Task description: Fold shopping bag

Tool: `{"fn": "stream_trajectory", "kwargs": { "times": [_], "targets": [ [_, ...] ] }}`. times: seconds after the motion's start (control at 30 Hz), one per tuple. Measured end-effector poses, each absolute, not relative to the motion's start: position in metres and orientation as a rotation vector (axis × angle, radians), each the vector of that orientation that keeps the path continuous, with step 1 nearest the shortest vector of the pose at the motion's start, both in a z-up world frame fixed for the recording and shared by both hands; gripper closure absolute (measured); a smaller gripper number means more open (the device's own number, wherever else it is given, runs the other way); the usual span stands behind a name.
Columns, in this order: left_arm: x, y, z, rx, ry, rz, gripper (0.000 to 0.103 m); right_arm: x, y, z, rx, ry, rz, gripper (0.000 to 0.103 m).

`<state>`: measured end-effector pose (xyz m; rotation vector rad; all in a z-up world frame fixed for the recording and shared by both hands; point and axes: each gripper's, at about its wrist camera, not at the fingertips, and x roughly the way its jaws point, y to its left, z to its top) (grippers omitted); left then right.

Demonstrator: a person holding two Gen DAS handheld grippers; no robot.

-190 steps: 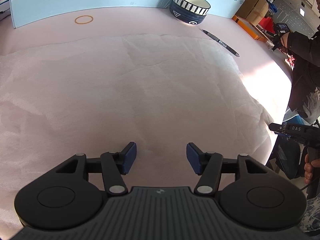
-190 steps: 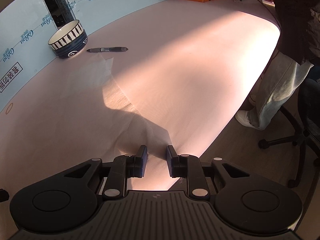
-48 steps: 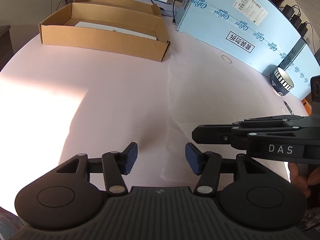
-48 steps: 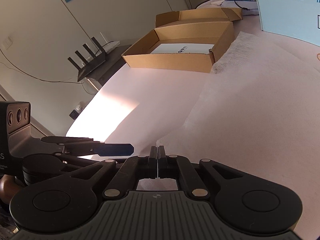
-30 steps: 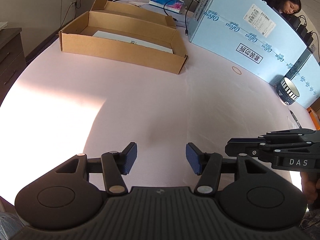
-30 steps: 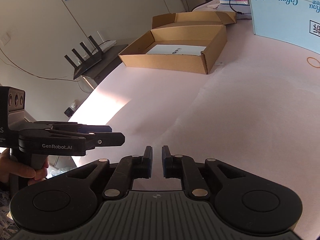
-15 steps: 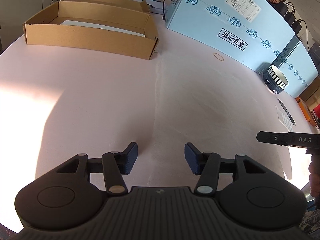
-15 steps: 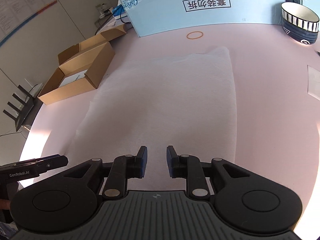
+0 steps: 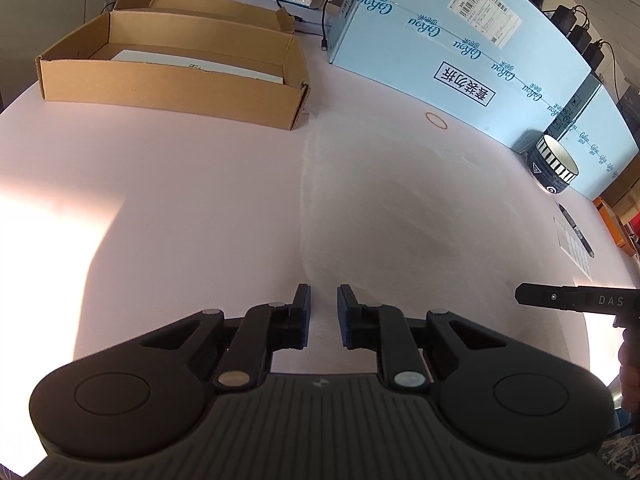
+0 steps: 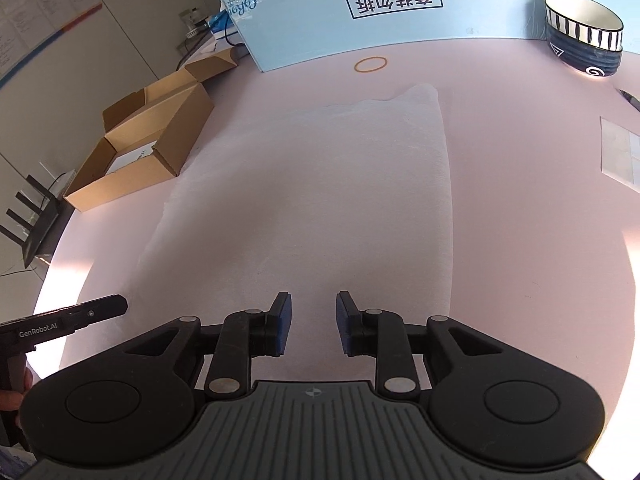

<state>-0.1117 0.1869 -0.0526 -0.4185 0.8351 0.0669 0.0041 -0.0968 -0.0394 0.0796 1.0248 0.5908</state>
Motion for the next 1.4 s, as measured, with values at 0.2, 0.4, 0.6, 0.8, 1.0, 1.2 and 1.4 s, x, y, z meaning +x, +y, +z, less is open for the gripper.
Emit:
{"fn": "stream_trajectory", "kwargs": {
  "times": [0.2, 0.4, 0.6, 0.8, 1.0, 1.2, 1.4],
  "targets": [
    [-0.113, 0.187, -0.047, -0.397, 0.827, 0.081, 0.091, 0.004, -0.097, -0.040, 0.081, 1.025, 0.598, 0.075],
    [-0.112, 0.187, -0.051, -0.412, 0.837, 0.076, 0.094, 0.003, -0.100, -0.040, 0.092, 1.022, 0.592, 0.070],
    [-0.112, 0.188, -0.056, -0.429, 0.851, 0.080, 0.101, 0.003, -0.104, -0.041, 0.104, 1.020, 0.571, 0.068],
    [-0.111, 0.187, -0.056, -0.441, 0.848, 0.066, 0.103, 0.003, -0.106, -0.040, 0.110, 1.019, 0.561, 0.067],
    [-0.116, 0.189, -0.049, -0.453, 0.837, 0.054, 0.103, 0.003, -0.106, -0.040, 0.108, 1.012, 0.563, 0.067],
    [-0.119, 0.191, -0.053, -0.480, 0.855, 0.053, 0.103, -0.005, -0.092, -0.033, 0.073, 1.000, 0.678, 0.059],
    [-0.134, 0.197, -0.048, -0.509, 0.868, 0.065, 0.088, -0.050, -0.017, -0.012, -0.287, 0.857, 1.090, 0.056]
  ]
}}
